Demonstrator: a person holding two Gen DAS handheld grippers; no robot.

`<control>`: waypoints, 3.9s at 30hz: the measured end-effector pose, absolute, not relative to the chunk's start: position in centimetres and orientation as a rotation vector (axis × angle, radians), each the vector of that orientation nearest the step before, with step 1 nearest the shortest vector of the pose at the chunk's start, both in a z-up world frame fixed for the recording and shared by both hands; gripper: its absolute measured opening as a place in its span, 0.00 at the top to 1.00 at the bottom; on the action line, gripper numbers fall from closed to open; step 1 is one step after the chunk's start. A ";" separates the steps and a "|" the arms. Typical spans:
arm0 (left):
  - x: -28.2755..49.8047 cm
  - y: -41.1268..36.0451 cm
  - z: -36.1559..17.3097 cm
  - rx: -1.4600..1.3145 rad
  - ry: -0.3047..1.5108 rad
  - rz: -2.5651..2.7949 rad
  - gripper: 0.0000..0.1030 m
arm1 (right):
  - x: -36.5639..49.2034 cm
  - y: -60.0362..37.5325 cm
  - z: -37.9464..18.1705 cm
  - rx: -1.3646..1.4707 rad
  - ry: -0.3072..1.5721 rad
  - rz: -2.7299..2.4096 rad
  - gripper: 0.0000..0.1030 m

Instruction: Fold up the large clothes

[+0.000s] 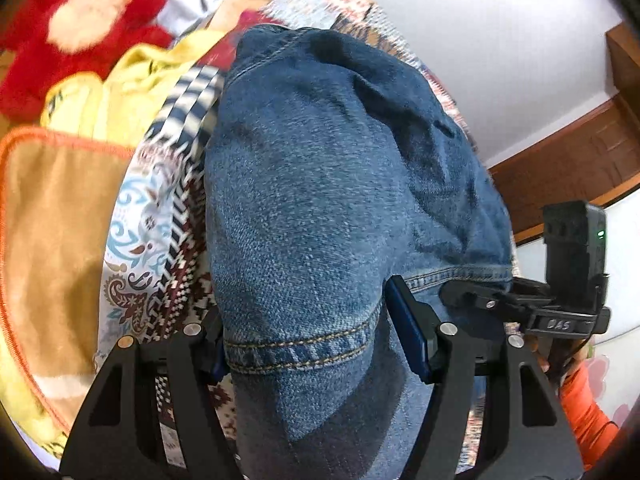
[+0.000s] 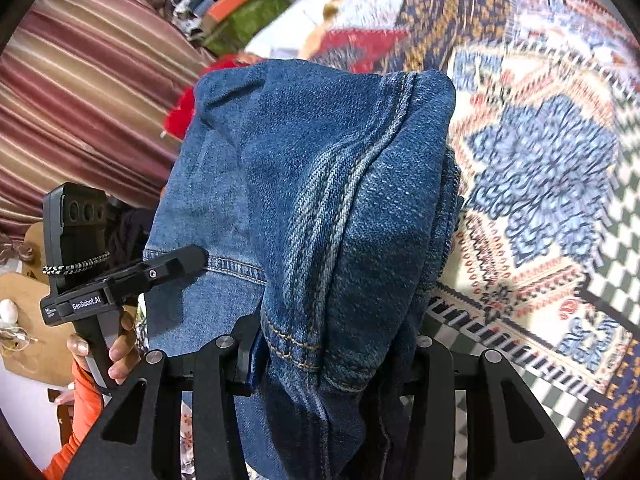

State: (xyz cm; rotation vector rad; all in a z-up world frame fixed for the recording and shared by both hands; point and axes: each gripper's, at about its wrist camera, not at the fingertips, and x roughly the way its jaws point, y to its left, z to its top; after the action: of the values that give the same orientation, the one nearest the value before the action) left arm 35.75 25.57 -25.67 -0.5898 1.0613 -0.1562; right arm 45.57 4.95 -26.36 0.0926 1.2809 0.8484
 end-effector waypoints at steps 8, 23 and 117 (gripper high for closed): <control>36.3 27.0 -30.2 -0.647 1.082 -0.156 0.31 | 48.3 6.4 -29.4 0.101 1.331 0.832 0.54; 30.7 22.4 -25.6 -0.314 1.046 0.008 0.27 | 45.1 0.6 -28.0 0.050 1.304 0.783 0.40; 4.8 7.8 -3.2 -0.108 0.184 0.151 0.00 | 10.1 -9.3 -3.7 0.011 0.174 0.569 0.00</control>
State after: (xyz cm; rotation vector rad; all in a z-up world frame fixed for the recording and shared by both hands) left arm 4.77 7.81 -3.20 -0.1085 0.1840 0.1509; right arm 10.06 -9.35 -3.65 0.0105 0.1740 0.5689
